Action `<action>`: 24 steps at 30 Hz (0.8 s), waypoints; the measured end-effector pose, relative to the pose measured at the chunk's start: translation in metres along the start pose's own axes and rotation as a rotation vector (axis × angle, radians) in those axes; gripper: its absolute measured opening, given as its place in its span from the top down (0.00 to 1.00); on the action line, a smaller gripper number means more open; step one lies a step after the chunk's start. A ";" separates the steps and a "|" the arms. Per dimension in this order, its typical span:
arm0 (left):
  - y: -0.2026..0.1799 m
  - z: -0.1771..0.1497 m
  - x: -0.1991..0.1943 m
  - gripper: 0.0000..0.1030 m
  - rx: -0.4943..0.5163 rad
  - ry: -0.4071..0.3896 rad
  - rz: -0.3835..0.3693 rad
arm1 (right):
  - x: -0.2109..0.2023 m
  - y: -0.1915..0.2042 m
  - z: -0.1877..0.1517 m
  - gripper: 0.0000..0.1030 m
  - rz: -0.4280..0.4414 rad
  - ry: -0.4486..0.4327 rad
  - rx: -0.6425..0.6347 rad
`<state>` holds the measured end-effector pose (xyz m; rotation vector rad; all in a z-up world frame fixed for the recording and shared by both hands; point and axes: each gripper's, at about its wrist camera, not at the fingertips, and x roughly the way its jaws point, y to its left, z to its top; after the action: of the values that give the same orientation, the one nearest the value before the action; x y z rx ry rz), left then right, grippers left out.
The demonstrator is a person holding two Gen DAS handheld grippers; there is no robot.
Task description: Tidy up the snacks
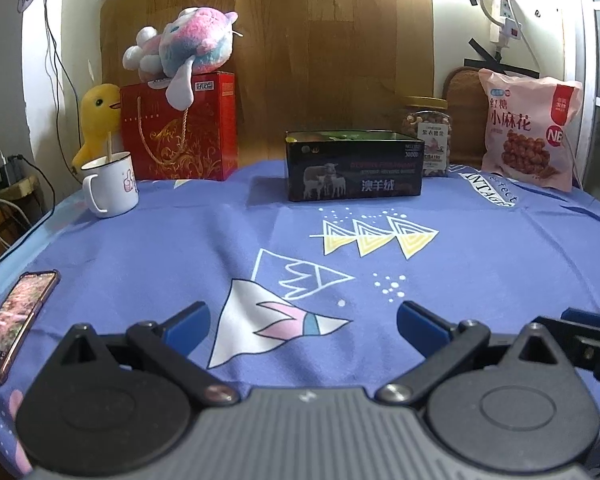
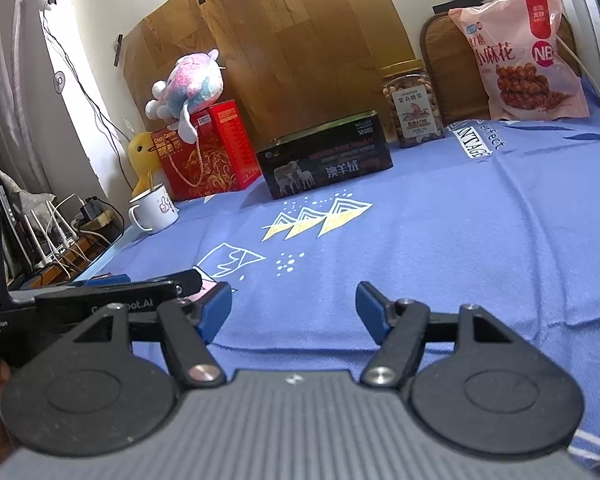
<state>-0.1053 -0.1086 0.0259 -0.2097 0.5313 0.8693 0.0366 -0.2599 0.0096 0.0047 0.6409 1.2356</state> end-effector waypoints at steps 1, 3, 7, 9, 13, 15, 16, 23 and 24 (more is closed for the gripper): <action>-0.001 0.000 0.000 0.00 0.006 -0.002 0.008 | 0.000 0.000 0.000 0.31 0.000 0.000 0.000; -0.003 -0.001 -0.001 0.00 0.020 -0.009 0.021 | -0.001 0.000 0.000 0.31 -0.001 -0.001 0.001; -0.005 -0.002 -0.001 0.00 0.031 -0.012 0.027 | -0.001 0.000 0.000 0.30 -0.003 -0.002 0.004; -0.005 -0.003 0.000 0.00 0.035 -0.012 0.034 | -0.001 0.000 0.000 0.30 -0.004 -0.002 0.005; -0.006 -0.003 0.000 0.00 0.042 -0.018 0.058 | -0.001 -0.001 0.000 0.30 -0.003 -0.002 0.006; -0.005 -0.003 0.000 0.00 0.046 -0.022 0.069 | -0.001 -0.001 0.000 0.29 -0.003 -0.002 0.008; -0.005 -0.003 0.000 0.00 0.048 -0.023 0.073 | -0.001 -0.001 0.000 0.29 -0.003 -0.001 0.009; -0.008 -0.005 -0.001 0.00 0.065 -0.034 0.115 | -0.001 -0.002 -0.002 0.29 -0.004 -0.001 0.012; -0.008 -0.005 -0.001 0.00 0.067 -0.036 0.118 | -0.001 -0.002 -0.002 0.29 -0.004 0.000 0.013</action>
<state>-0.1014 -0.1166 0.0222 -0.1019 0.5422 0.9670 0.0372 -0.2622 0.0080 0.0139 0.6486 1.2276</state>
